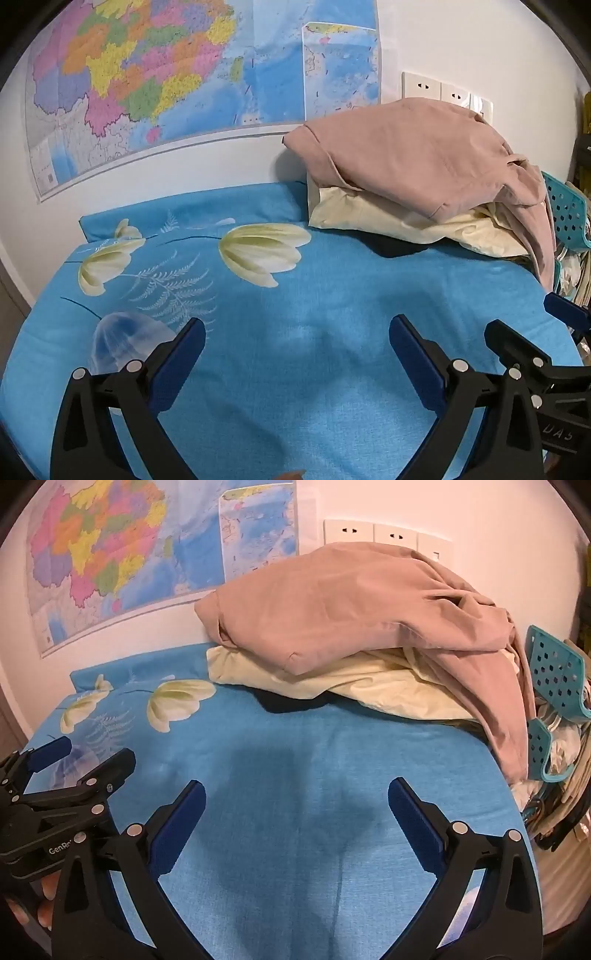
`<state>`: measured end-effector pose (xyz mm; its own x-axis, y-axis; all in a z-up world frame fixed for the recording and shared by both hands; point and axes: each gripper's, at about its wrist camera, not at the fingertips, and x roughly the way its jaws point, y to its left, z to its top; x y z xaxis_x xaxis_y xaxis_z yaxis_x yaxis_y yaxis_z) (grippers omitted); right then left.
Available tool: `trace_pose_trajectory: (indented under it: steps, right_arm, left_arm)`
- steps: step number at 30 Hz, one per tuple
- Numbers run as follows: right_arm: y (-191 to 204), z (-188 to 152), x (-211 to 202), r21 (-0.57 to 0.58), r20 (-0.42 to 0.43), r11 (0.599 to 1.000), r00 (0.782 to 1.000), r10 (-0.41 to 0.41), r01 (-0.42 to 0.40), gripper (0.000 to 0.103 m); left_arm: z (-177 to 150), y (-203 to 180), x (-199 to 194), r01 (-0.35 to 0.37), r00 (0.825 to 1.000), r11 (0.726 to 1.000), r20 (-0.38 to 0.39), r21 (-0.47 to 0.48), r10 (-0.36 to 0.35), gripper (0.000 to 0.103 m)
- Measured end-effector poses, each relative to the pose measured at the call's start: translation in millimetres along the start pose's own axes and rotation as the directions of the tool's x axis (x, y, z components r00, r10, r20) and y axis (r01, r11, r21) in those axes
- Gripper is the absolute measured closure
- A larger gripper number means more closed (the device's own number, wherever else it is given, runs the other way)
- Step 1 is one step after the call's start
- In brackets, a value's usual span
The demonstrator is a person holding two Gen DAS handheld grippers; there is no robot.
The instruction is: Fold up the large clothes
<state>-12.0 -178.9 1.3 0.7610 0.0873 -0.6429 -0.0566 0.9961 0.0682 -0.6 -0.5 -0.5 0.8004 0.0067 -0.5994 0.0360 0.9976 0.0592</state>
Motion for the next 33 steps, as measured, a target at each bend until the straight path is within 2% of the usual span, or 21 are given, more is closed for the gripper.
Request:
trace_pose_trajectory:
  steps: [33]
  right_arm:
    - [-0.3,2.4,-11.0,-0.005,0.037,0.998,0.997,-0.068,0.068,0.005]
  left_arm:
    - [4.9,-3.8,-4.7,0.037,0.999,0.999,0.001,-0.005,-0.037,0.007]
